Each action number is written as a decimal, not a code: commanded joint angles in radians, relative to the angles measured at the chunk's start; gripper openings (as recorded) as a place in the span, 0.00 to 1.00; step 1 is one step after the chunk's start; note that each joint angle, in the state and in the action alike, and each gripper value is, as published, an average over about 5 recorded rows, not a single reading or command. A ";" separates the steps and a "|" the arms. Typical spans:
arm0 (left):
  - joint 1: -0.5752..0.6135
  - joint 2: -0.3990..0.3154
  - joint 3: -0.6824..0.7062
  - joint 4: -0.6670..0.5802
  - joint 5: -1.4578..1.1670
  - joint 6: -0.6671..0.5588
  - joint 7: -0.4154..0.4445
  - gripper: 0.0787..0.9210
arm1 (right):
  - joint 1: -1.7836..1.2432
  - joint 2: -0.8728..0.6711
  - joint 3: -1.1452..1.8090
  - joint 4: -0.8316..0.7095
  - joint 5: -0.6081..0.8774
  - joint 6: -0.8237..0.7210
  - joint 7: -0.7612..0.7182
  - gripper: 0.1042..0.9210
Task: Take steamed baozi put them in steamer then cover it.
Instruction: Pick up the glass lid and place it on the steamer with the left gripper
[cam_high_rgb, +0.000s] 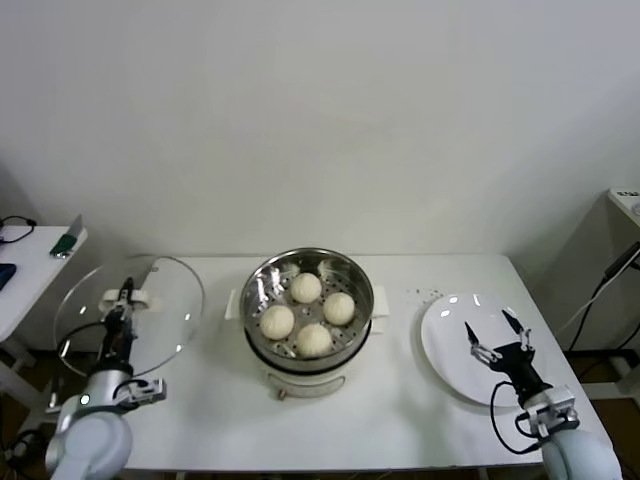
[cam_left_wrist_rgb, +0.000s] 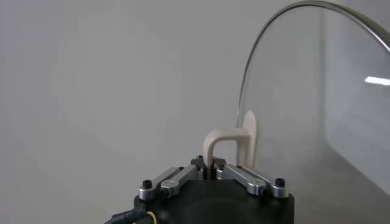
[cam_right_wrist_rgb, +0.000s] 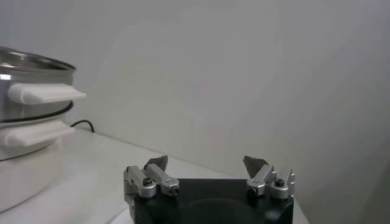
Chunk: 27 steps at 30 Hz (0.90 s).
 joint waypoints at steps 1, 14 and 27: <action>0.016 0.154 0.163 -0.320 -0.045 0.242 0.050 0.08 | 0.051 -0.013 -0.034 -0.029 -0.010 -0.006 0.006 0.88; -0.487 0.033 0.695 -0.237 0.077 0.442 0.336 0.08 | 0.114 0.035 -0.080 -0.076 -0.045 -0.004 0.011 0.88; -0.494 -0.251 0.781 -0.038 0.271 0.442 0.427 0.08 | 0.103 0.042 -0.047 -0.086 -0.047 0.009 0.004 0.88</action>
